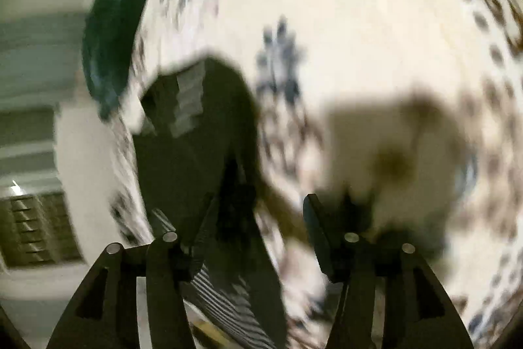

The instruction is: Fold small clothes

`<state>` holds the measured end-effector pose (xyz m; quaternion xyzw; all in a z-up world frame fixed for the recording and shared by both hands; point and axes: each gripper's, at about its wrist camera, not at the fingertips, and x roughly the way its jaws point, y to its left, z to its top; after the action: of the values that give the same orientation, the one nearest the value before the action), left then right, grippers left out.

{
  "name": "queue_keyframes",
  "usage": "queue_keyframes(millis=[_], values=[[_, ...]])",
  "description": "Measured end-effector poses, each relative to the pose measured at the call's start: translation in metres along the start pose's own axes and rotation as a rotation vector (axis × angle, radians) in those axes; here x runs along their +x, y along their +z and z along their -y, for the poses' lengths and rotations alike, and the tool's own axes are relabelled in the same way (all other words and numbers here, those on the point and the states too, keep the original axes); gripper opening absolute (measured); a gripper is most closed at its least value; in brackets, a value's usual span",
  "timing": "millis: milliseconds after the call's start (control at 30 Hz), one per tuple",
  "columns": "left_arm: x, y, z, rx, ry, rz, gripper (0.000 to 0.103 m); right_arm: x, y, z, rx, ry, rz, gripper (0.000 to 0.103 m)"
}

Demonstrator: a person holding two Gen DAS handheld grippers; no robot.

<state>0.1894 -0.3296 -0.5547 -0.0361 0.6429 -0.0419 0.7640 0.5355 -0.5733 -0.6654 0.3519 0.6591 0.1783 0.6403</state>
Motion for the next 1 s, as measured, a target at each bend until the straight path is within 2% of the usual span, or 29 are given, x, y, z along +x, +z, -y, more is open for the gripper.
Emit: queue_keyframes(millis=[33,133,300,367,400,433,533,600,767,867,900,933,1000], values=[[0.002,0.001,0.000,0.007,-0.010,0.000,0.041,0.001,0.011,0.001,0.013,0.019,0.012,0.057],[0.008,0.000,0.009,0.031,-0.017,0.002,0.058,0.021,0.044,-0.003,0.020,0.032,-0.003,0.057],[0.009,-0.005,0.020,0.045,0.010,0.028,0.059,0.074,0.082,-0.020,-0.007,0.016,-0.111,0.057],[0.008,-0.006,0.020,0.036,0.018,0.043,0.042,0.088,0.085,-0.032,-0.065,-0.010,-0.126,0.035],[0.007,-0.006,0.020,0.038,0.039,0.050,0.024,0.093,0.084,-0.042,-0.114,-0.052,-0.127,0.006],[0.005,-0.007,0.019,0.036,0.052,0.055,0.010,0.098,0.082,-0.048,-0.151,-0.091,-0.138,0.005],[-0.007,-0.003,0.017,0.002,0.032,0.068,0.006,0.088,0.080,-0.060,-0.220,-0.203,-0.073,0.004],[-0.016,-0.008,0.016,0.009,0.030,0.075,0.006,0.073,0.087,-0.062,-0.215,-0.247,-0.030,0.004],[-0.017,-0.010,0.018,0.022,0.028,0.071,0.006,0.051,0.103,-0.032,-0.138,-0.271,-0.018,0.004],[-0.021,-0.010,0.007,-0.031,0.006,0.057,0.011,0.061,0.100,-0.034,-0.136,-0.256,-0.062,0.008],[-0.024,-0.011,0.003,-0.056,-0.019,0.053,0.012,0.061,0.099,-0.037,-0.134,-0.250,-0.072,0.020],[-0.028,-0.015,-0.005,-0.069,-0.027,0.052,0.018,0.058,0.098,-0.036,-0.126,-0.241,-0.089,0.033],[-0.037,-0.023,-0.011,-0.103,-0.044,0.051,0.032,0.045,0.089,-0.033,-0.117,-0.231,-0.113,0.051]])
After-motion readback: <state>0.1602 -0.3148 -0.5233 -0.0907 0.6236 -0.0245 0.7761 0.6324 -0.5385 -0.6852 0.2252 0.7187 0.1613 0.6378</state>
